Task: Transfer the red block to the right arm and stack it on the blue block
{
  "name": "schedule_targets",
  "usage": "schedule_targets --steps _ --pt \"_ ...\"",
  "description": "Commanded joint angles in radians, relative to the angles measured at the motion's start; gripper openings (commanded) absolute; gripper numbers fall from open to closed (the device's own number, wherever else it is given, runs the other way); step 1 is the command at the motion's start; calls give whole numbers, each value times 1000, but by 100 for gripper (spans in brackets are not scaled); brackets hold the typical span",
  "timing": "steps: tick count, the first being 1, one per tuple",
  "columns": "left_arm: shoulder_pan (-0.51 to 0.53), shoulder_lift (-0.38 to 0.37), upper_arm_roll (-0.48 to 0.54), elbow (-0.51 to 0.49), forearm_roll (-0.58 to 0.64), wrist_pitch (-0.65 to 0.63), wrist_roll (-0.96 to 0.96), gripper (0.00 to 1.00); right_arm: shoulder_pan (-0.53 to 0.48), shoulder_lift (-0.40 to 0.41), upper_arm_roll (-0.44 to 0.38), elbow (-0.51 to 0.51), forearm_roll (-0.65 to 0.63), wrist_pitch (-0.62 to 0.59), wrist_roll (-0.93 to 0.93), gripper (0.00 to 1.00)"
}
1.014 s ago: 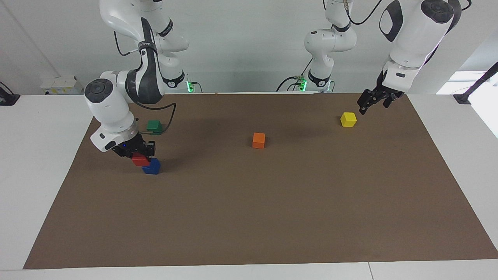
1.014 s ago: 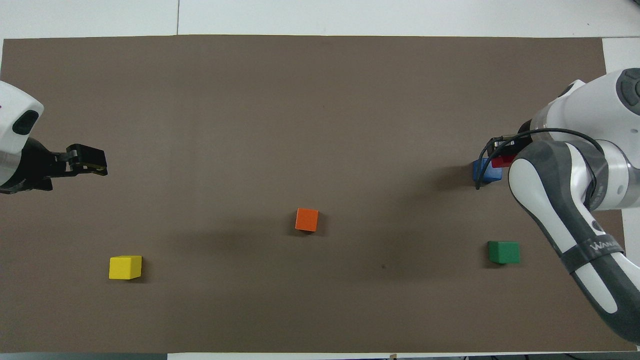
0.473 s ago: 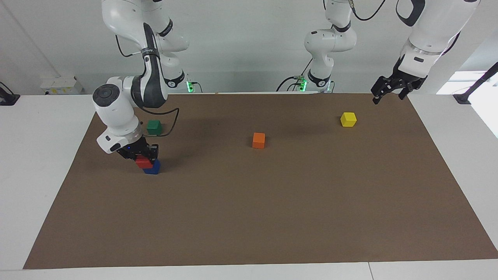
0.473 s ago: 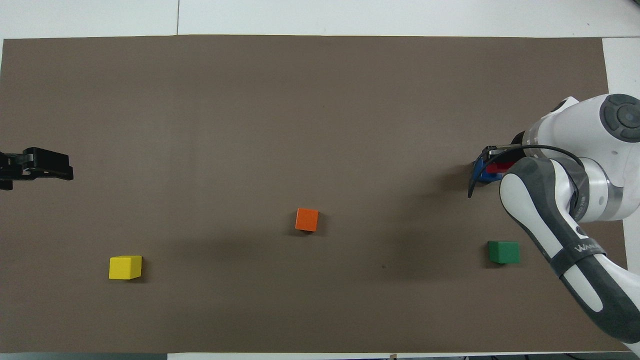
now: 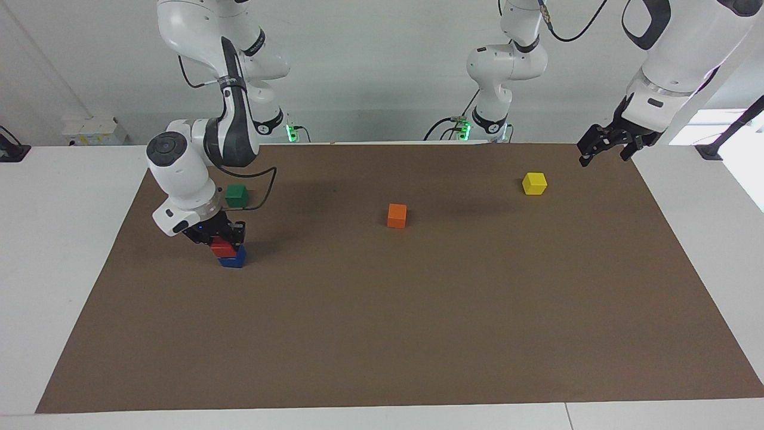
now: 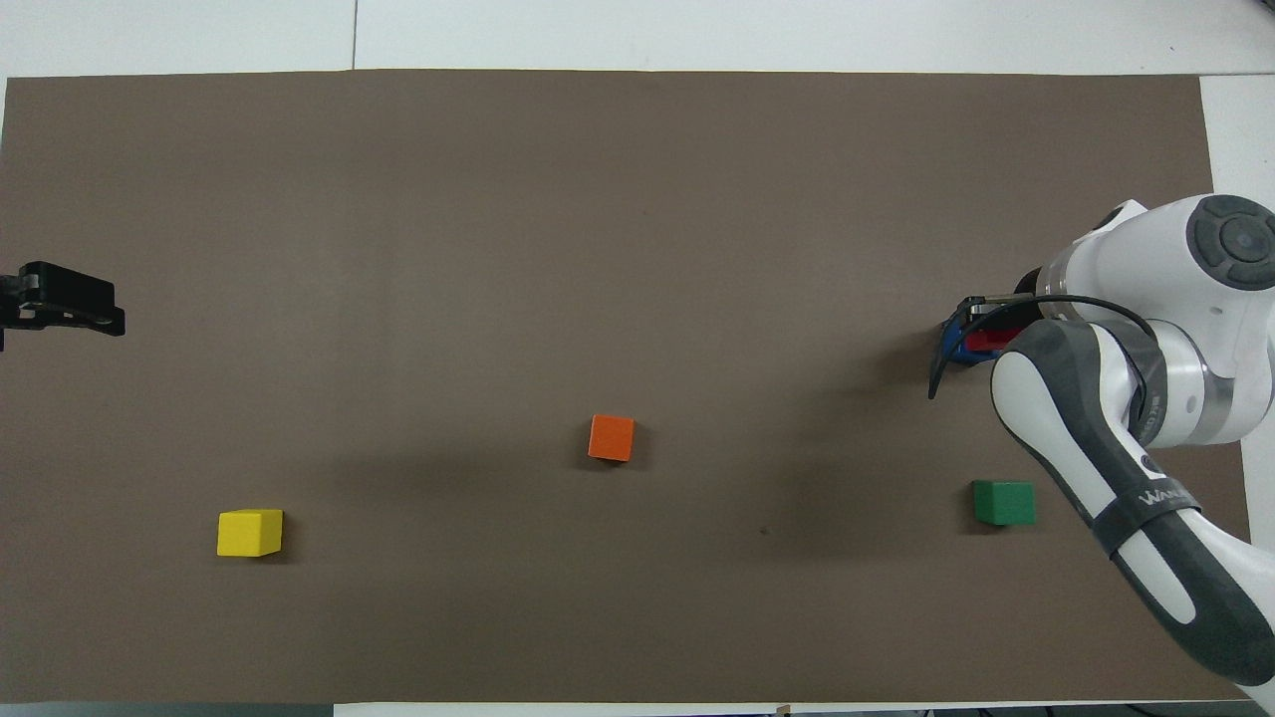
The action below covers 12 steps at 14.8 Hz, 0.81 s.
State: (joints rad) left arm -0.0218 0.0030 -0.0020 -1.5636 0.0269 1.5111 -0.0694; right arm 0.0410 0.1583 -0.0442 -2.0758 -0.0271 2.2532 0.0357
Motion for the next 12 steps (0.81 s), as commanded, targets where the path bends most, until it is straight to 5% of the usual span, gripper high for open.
schedule_targets --steps 1,11,12 --pt "-26 2 13 23 24 -28 8 100 -12 -22 10 -30 -22 29 29 0" --pt "-37 -9 14 13 19 -9 16 100 -10 -23 10 -56 -22 63 55 0" --pt "-37 -9 14 14 19 -8 14 100 -10 -25 10 -56 -22 63 50 57"
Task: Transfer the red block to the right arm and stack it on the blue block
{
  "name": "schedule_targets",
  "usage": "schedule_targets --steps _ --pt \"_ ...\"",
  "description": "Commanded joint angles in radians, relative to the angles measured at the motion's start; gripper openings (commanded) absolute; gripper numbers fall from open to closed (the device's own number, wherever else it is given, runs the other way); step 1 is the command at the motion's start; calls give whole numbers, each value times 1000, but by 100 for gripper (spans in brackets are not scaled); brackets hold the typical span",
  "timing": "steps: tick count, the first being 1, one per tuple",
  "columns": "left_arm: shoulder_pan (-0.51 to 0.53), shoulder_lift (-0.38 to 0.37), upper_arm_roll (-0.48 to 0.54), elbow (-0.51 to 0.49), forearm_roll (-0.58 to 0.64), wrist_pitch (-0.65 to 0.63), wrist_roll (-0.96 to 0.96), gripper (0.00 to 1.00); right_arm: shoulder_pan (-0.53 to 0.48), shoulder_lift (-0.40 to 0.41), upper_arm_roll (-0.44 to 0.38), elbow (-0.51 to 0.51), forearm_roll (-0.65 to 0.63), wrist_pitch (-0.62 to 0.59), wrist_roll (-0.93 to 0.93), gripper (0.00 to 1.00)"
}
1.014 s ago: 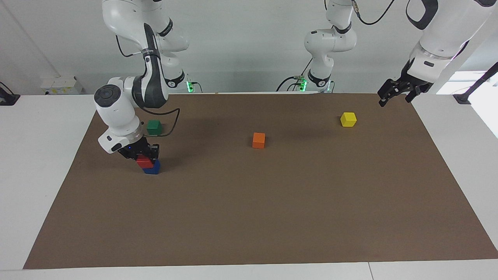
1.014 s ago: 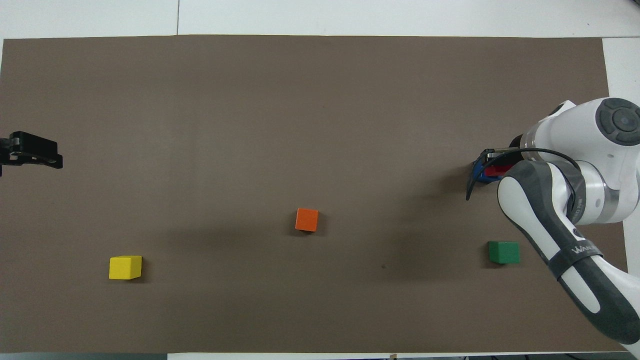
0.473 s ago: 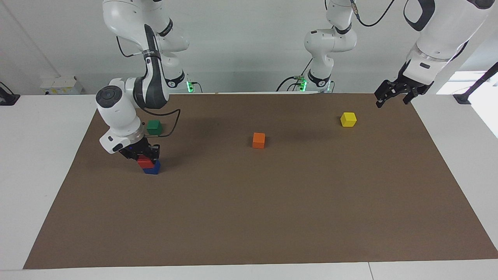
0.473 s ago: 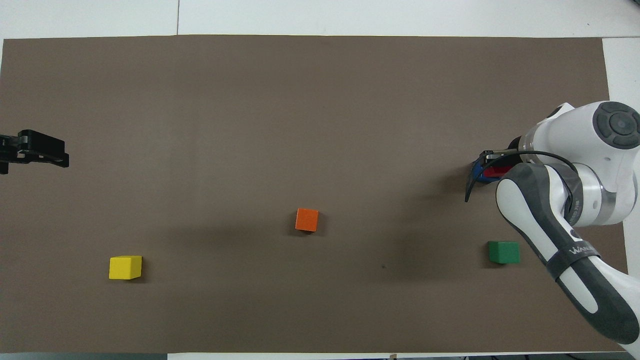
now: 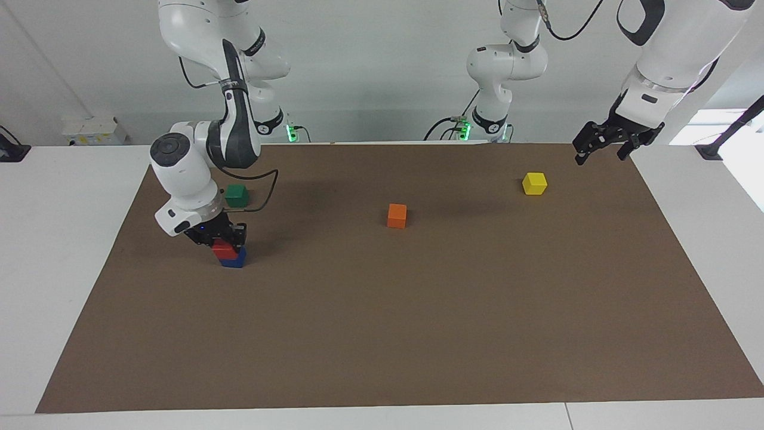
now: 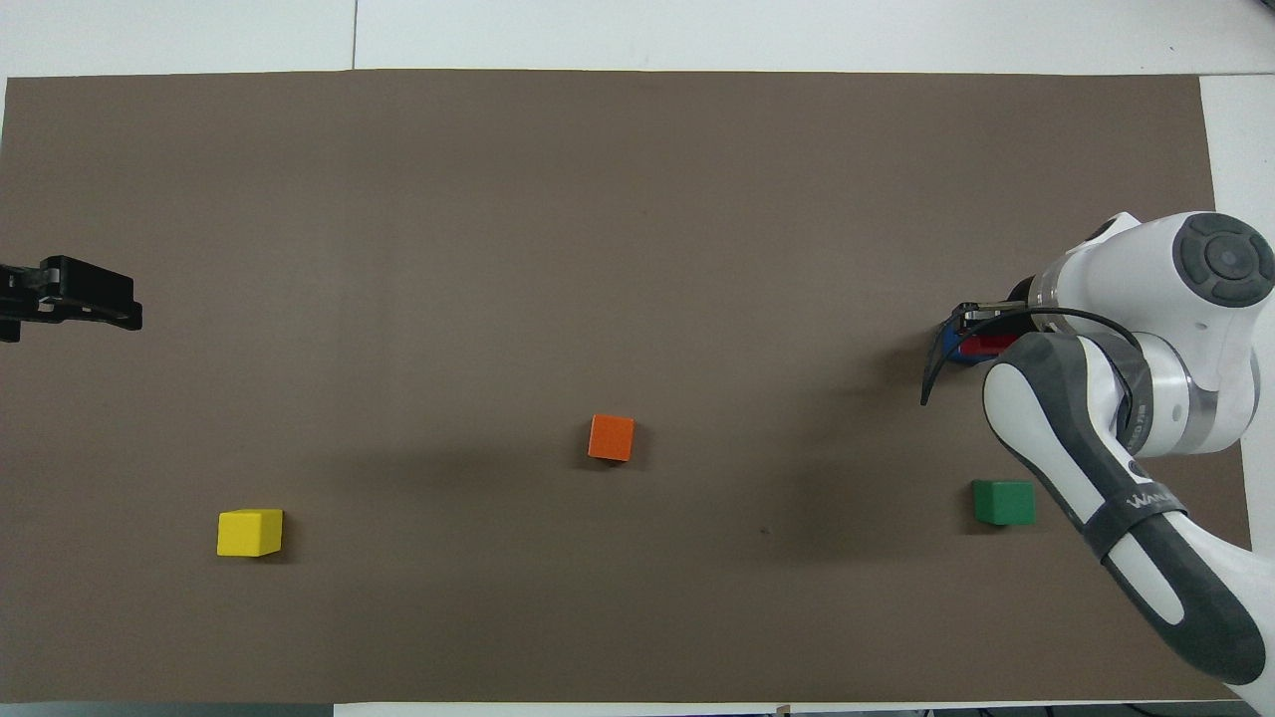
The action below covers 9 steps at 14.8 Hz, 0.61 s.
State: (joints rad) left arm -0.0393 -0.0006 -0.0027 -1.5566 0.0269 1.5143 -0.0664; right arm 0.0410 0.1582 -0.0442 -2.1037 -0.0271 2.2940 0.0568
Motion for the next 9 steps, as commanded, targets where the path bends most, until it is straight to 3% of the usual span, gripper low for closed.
schedule_targets --steps 1,5,9 --pt "-19 -6 15 6 19 -9 11 100 -10 -23 10 -25 -22 21 28 100" --pt "-19 -6 15 4 19 0 5 100 -10 -22 10 10 -20 -19 32 100" --pt "-19 -6 13 6 19 0 5 100 -3 -23 10 167 -22 -221 22 100"
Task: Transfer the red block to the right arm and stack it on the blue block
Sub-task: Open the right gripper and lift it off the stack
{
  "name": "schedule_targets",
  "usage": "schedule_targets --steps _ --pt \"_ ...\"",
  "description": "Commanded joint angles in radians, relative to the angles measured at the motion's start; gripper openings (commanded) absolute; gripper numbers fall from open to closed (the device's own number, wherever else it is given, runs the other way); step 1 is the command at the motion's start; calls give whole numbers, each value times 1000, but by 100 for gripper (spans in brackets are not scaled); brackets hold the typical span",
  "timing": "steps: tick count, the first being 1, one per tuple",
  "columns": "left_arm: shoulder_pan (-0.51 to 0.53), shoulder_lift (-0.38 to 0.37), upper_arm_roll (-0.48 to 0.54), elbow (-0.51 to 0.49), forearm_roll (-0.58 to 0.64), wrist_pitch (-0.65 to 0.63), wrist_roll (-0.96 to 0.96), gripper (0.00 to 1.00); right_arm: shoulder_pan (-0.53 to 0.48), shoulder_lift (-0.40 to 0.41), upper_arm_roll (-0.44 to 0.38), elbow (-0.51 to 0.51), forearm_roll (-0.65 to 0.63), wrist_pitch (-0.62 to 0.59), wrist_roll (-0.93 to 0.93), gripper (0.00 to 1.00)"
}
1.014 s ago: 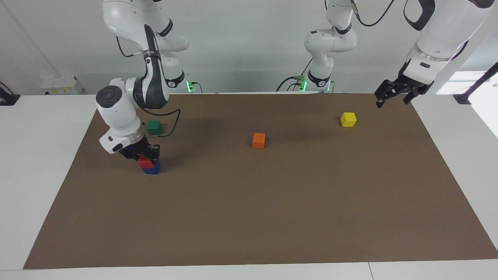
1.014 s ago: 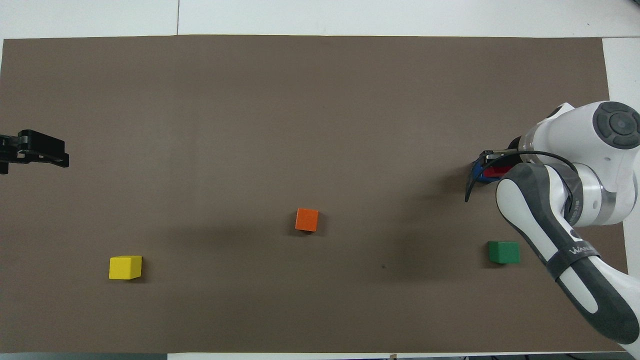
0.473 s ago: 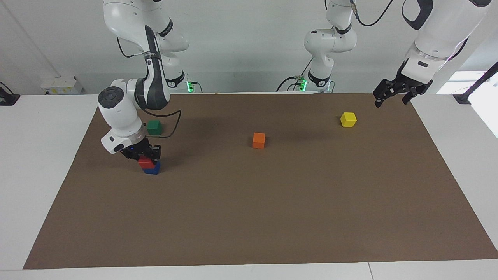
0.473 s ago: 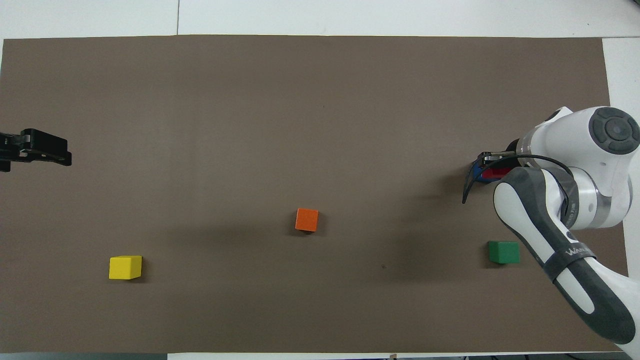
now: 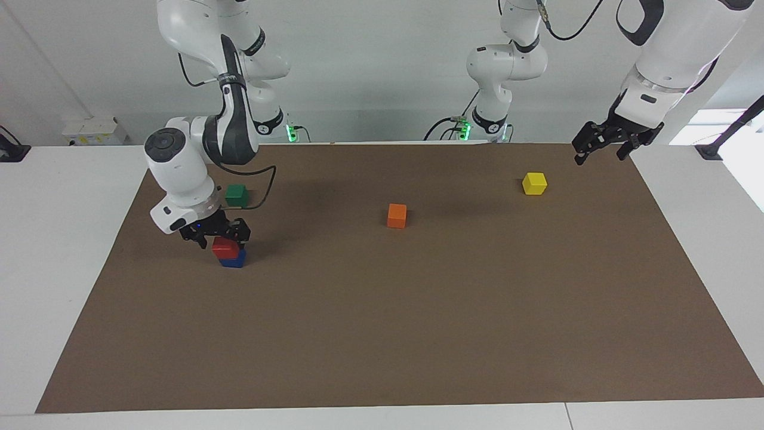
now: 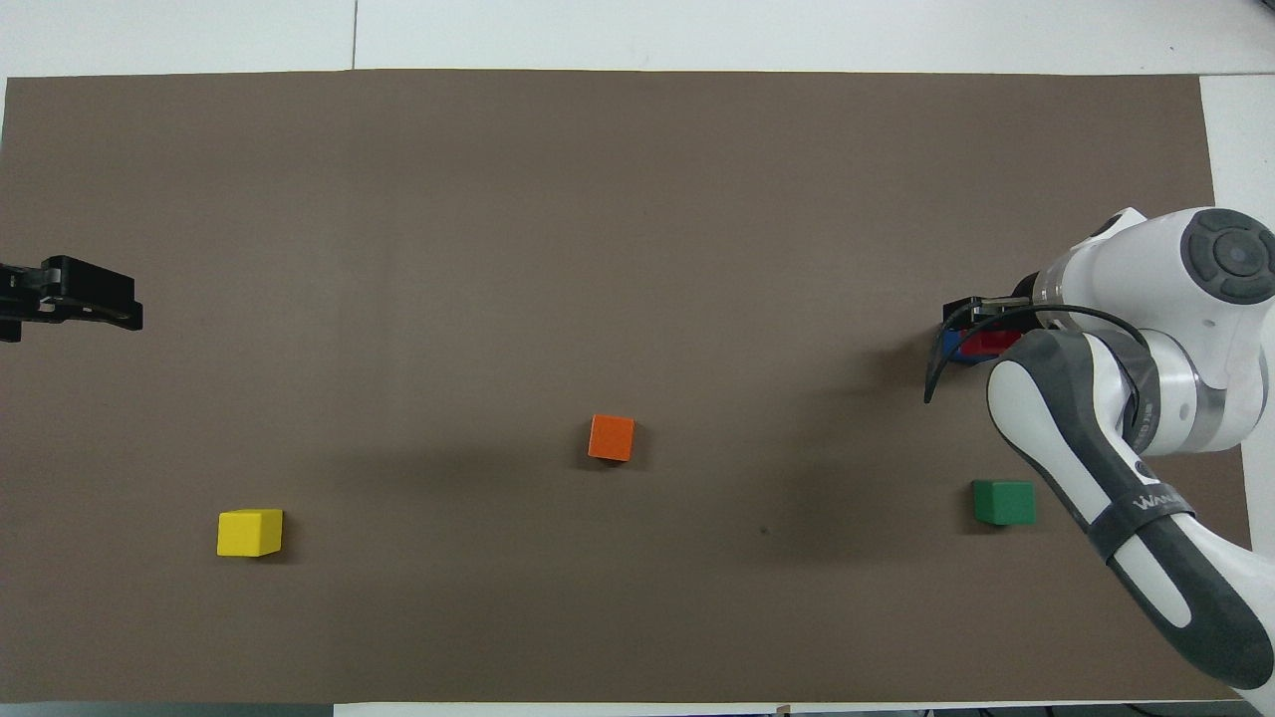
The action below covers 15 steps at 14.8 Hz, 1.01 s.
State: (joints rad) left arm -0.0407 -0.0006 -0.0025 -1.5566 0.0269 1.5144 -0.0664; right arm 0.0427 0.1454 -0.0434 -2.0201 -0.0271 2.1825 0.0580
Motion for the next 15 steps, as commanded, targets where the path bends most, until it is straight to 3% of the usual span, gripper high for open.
schedule_targets --steps 1,5,10,12,15 --pt "-18 -6 13 6 19 -2 7 100 -3 -15 10 125 -22 -162 20 100" --pt "-18 -4 15 6 19 1 5 100 -14 -55 13 262 -5 -299 -35 100" --pt "-18 -4 16 6 19 1 5 100 -14 -141 11 322 -5 -453 -49 100" --pt "-18 -4 16 6 19 1 5 100 -12 -141 14 397 -4 -574 -47 100" --pt "-18 -6 16 6 19 1 5 100 -17 -162 20 423 -4 -638 -47 100"
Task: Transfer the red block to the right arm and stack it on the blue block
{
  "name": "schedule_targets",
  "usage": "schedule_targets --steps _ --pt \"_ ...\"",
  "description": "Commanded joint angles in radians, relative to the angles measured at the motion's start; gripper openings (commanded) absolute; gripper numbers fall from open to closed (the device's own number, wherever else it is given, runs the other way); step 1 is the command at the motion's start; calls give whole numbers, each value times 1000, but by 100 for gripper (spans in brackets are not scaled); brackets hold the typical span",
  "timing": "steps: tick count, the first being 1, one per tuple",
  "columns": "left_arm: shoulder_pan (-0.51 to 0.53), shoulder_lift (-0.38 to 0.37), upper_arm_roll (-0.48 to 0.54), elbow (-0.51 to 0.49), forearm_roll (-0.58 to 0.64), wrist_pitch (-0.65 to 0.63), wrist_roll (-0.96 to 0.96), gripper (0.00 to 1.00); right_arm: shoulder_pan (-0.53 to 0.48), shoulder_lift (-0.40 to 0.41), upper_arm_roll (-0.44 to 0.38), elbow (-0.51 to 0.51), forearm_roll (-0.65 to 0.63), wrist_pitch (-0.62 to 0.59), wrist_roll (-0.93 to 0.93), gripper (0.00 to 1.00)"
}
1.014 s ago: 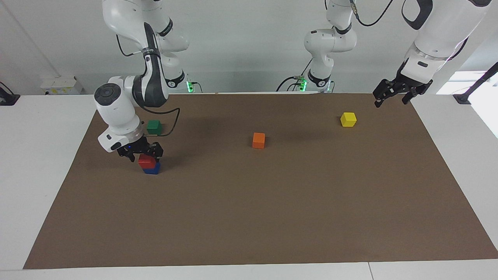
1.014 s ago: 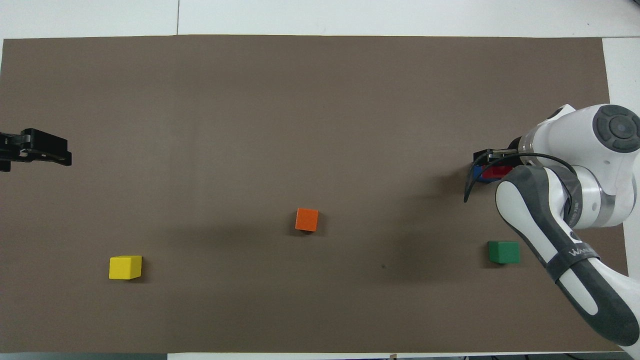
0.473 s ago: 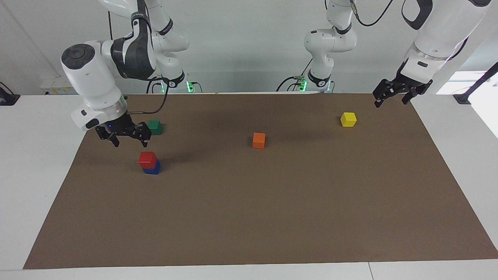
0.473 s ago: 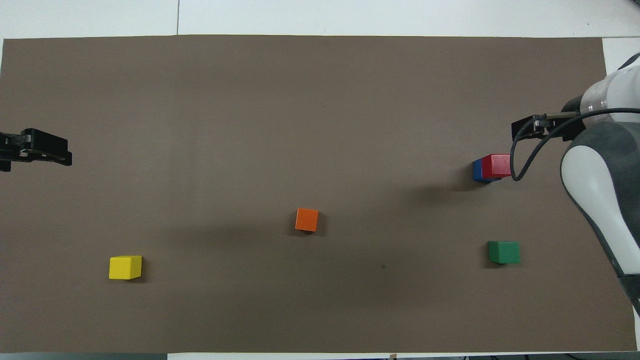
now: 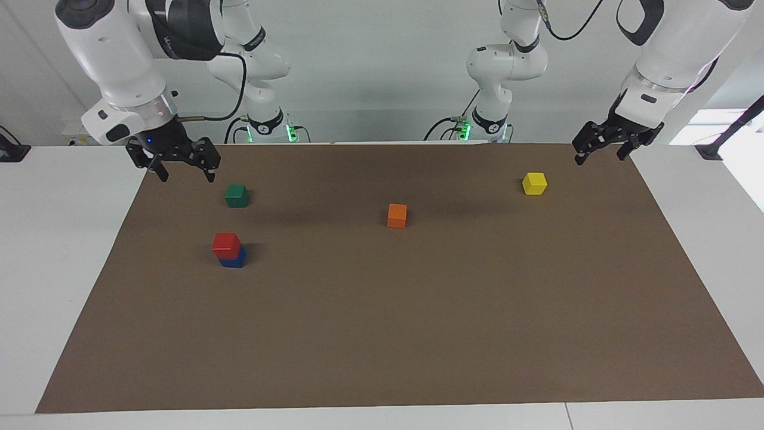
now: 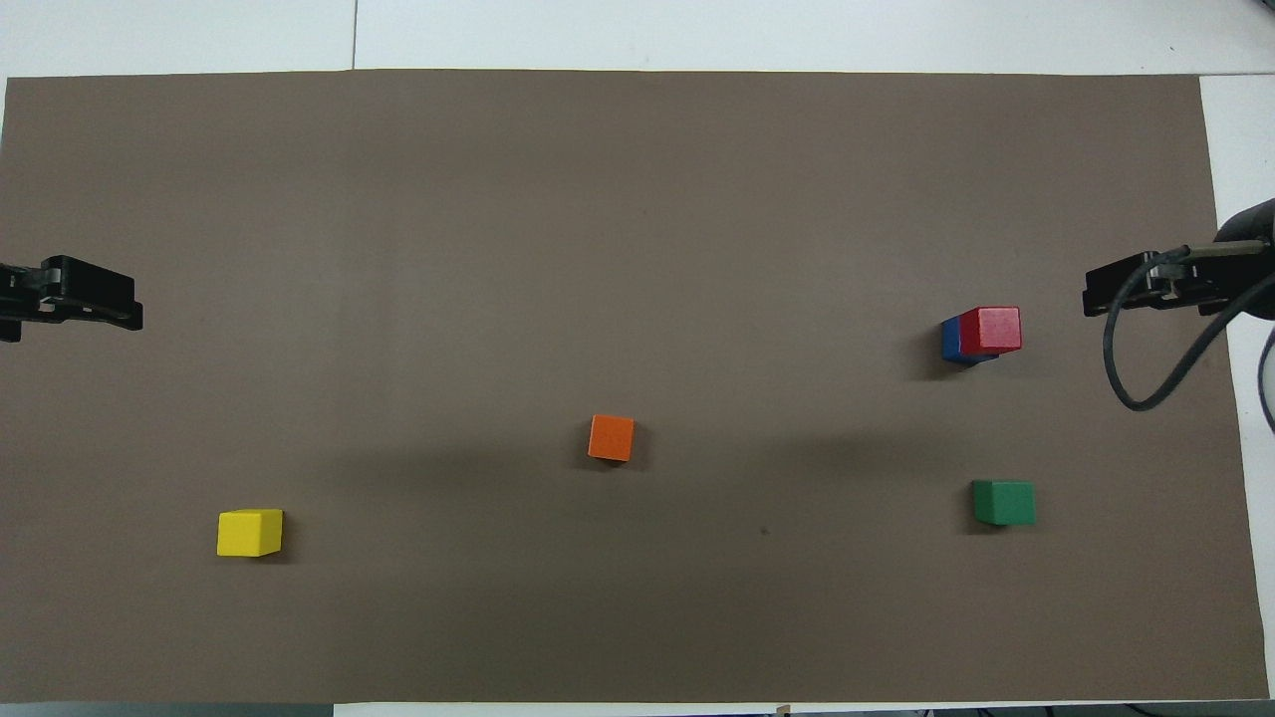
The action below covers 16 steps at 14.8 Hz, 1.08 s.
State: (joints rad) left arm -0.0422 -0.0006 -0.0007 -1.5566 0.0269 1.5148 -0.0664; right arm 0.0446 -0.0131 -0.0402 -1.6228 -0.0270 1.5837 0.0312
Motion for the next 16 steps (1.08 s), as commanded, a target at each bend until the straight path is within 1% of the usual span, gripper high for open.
schedule_targets --steps 1,2,4,5,8,10,16 --pt "-16 -6 15 6 19 1 5 100 -19 -11 17 26 -4 -56 -20 100" --pt "-16 -6 15 6 19 1 5 100 -32 -19 20 27 -2 -68 -20 100" --pt "-16 -6 15 6 19 1 7 100 -121 -24 103 38 28 -91 -20 100" --pt "-16 -6 15 6 19 1 7 100 -129 -24 112 55 29 -111 -20 100" --pt "-16 -4 15 6 19 1 5 100 -130 -24 114 73 30 -131 -19 100" --pt "-16 -4 15 6 19 1 5 100 -131 -19 114 90 21 -123 -16 100" --pt "-16 -4 11 6 19 1 5 100 -154 -19 111 86 32 -116 -5 100"
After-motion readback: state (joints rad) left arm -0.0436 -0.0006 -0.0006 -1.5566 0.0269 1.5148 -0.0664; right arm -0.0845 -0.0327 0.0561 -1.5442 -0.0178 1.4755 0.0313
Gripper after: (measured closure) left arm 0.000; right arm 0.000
